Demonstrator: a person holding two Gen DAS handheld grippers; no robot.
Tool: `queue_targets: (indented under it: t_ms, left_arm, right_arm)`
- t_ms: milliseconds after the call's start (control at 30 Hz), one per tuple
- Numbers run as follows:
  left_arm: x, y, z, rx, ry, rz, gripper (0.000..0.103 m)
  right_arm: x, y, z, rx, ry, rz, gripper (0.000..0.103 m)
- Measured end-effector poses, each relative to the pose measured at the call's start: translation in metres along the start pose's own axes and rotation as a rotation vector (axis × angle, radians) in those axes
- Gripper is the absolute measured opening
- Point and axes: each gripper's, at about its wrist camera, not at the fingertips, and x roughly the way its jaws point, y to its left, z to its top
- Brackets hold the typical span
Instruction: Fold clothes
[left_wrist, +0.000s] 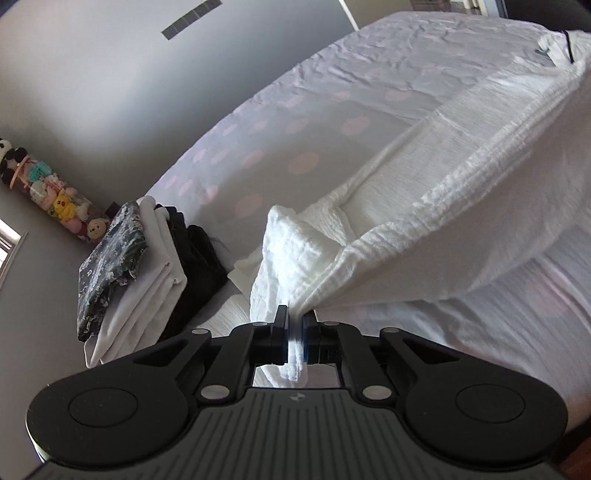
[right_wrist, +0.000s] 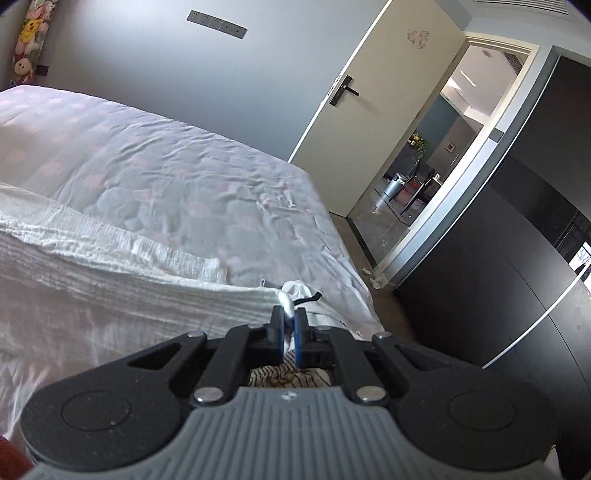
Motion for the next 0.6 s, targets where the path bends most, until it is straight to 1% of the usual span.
queue_targets:
  t_ms: [167,300,400,500,600]
  left_arm:
    - [-0.005,-0.033,-0.04,0.151,0.083,-0.101,0.007]
    - [0.001,-0.05,-0.066,0.22,0.146,-0.151,0.007]
    - [0.008,-0.054,-0.076,0.24,0.172,-0.174,0.007]
    - [0.007,-0.05,-0.08,0.242,0.174,-0.181,0.007]
    - [0.007,-0.04,-0.07,0.229,0.151,-0.156,0.007]
  right_arm:
    - [-0.001,0.009,-0.045,0.056,0.078,0.027,0.005]
    - [-0.005,0.011,-0.072,0.127,0.12,0.051,0.005]
    - [-0.011,0.013,-0.076,0.145,0.12,0.066,0.005]
    - [-0.023,0.015,-0.069,0.145,0.093,0.067,0.006]
    - [-0.043,0.013,-0.058,0.137,0.046,0.056,0.006]
